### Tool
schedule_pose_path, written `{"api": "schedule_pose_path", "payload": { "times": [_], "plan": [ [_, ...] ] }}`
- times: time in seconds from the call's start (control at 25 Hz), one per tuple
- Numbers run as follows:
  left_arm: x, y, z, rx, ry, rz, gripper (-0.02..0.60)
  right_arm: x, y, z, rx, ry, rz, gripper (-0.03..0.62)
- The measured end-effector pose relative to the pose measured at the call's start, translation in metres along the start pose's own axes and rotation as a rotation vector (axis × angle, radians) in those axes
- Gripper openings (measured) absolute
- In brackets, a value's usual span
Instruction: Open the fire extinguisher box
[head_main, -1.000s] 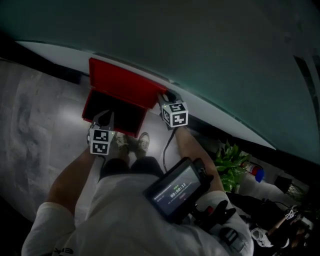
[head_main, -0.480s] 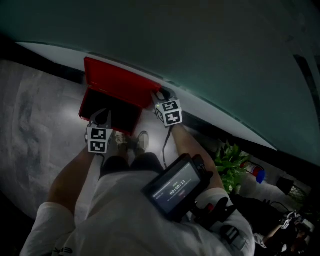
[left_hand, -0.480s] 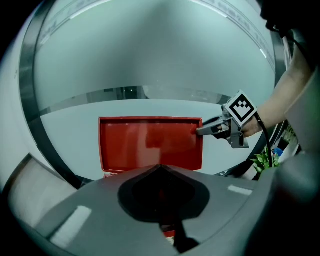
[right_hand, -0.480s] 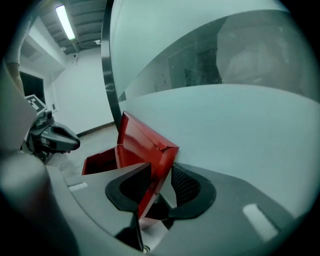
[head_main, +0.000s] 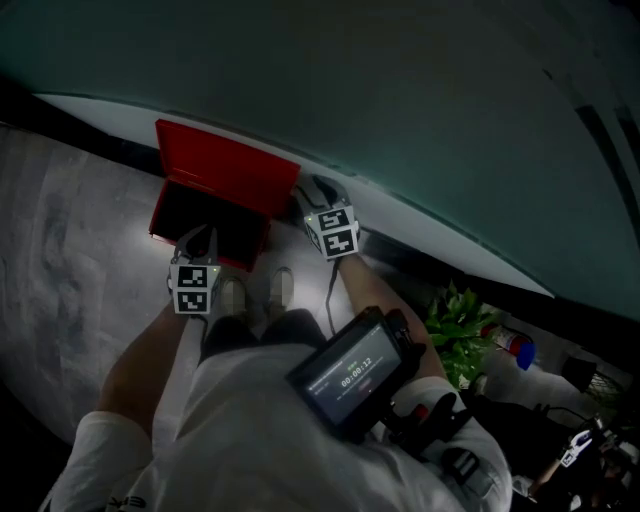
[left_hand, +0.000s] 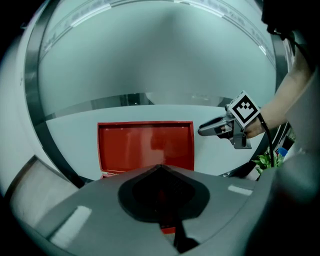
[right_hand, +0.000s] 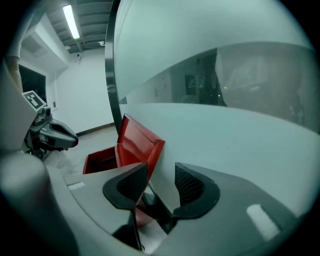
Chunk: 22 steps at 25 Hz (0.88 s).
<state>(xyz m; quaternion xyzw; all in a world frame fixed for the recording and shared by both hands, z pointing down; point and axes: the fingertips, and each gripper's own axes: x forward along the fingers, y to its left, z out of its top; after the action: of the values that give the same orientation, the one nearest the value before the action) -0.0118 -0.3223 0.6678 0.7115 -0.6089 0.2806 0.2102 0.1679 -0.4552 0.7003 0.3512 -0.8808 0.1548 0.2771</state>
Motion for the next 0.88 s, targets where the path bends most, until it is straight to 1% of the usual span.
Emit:
{"api": "schedule_pose_path", "payload": {
  "times": [0.12, 0.16, 0.28, 0.36, 0.48, 0.6, 0.72, 0.88],
  "plan": [
    [-0.004, -0.009, 0.009, 0.010, -0.024, -0.006, 0.003, -0.021, 0.009, 0.007, -0.028, -0.032, -0.018, 0.161],
    [-0.005, -0.012, 0.013, 0.010, -0.039, -0.008, 0.003, -0.030, 0.014, 0.012, -0.052, -0.048, -0.028, 0.137],
    [-0.013, -0.021, 0.027, 0.018, -0.093, -0.027, 0.003, -0.057, 0.038, 0.026, -0.177, -0.097, -0.070, 0.082],
    [-0.026, -0.030, 0.030, 0.033, -0.125, -0.046, 0.003, -0.077, 0.062, 0.027, -0.252, -0.116, -0.093, 0.046],
    [-0.044, -0.044, 0.028, 0.052, -0.179, -0.080, 0.003, -0.107, 0.097, 0.022, -0.367, -0.142, -0.143, 0.015],
    [-0.062, -0.055, 0.029, 0.065, -0.250, -0.118, 0.003, -0.134, 0.127, 0.018, -0.462, -0.182, -0.202, 0.015],
    [-0.096, -0.055, 0.027, 0.069, -0.295, -0.150, 0.003, -0.160, 0.164, 0.015, -0.482, -0.194, -0.229, 0.014],
    [-0.147, -0.053, 0.021, 0.084, -0.367, -0.210, 0.002, -0.195, 0.209, 0.017, -0.423, -0.218, -0.297, 0.014]
  ]
}}
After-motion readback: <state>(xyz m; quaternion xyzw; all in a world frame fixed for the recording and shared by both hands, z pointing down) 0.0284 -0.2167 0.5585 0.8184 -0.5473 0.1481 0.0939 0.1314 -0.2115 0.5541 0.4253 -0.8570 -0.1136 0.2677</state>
